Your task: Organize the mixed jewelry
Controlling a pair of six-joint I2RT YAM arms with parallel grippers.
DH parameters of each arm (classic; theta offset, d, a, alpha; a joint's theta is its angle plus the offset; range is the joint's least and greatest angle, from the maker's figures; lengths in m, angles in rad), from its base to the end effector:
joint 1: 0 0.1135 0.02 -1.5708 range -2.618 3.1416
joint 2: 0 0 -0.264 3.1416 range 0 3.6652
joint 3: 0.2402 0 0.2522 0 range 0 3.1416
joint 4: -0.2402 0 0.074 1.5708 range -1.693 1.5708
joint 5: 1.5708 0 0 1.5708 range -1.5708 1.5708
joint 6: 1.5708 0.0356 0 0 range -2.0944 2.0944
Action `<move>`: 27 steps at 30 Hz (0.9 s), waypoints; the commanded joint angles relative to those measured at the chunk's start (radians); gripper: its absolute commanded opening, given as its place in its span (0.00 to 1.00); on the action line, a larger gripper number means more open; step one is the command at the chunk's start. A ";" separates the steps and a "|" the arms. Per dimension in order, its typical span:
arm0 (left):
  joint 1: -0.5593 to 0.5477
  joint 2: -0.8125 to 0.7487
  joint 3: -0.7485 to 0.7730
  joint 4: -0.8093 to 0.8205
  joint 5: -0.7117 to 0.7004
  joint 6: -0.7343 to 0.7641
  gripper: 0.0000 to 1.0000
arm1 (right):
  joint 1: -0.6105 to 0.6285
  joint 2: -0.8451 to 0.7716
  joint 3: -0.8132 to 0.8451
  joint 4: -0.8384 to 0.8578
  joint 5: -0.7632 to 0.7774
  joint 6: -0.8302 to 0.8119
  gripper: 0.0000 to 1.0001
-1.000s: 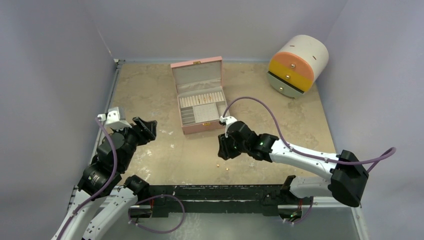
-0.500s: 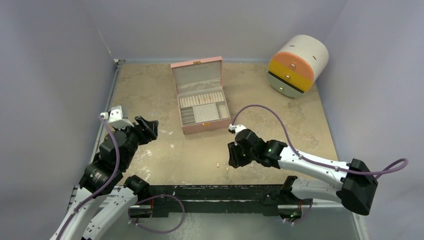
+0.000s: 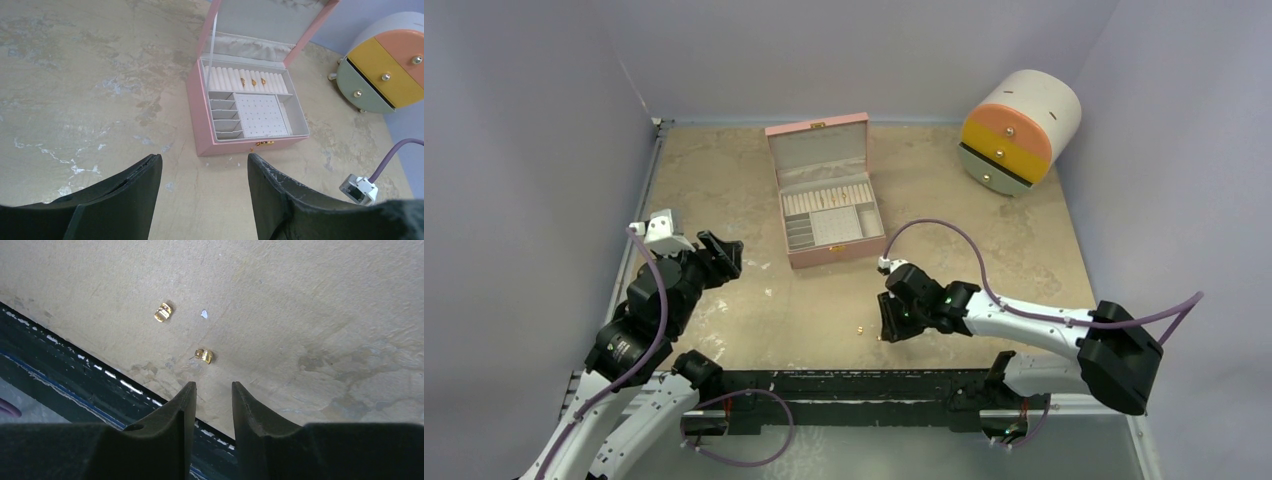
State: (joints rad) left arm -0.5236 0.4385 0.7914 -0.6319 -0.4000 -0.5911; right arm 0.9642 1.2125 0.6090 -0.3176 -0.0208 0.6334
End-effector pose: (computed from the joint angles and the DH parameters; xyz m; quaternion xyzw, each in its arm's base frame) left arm 0.0873 -0.0344 0.3371 -0.1459 0.7782 -0.1774 0.5846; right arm 0.1302 0.1889 0.1838 -0.1593 0.9342 0.2356 0.2156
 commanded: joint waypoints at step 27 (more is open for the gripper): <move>0.005 0.001 0.002 0.023 0.001 -0.013 0.63 | 0.044 0.127 0.027 0.177 -0.025 -0.128 0.31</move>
State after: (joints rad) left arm -0.5236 0.4385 0.7914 -0.6319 -0.4000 -0.5911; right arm 0.9913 1.3369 0.5926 -0.1585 -0.0696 0.5304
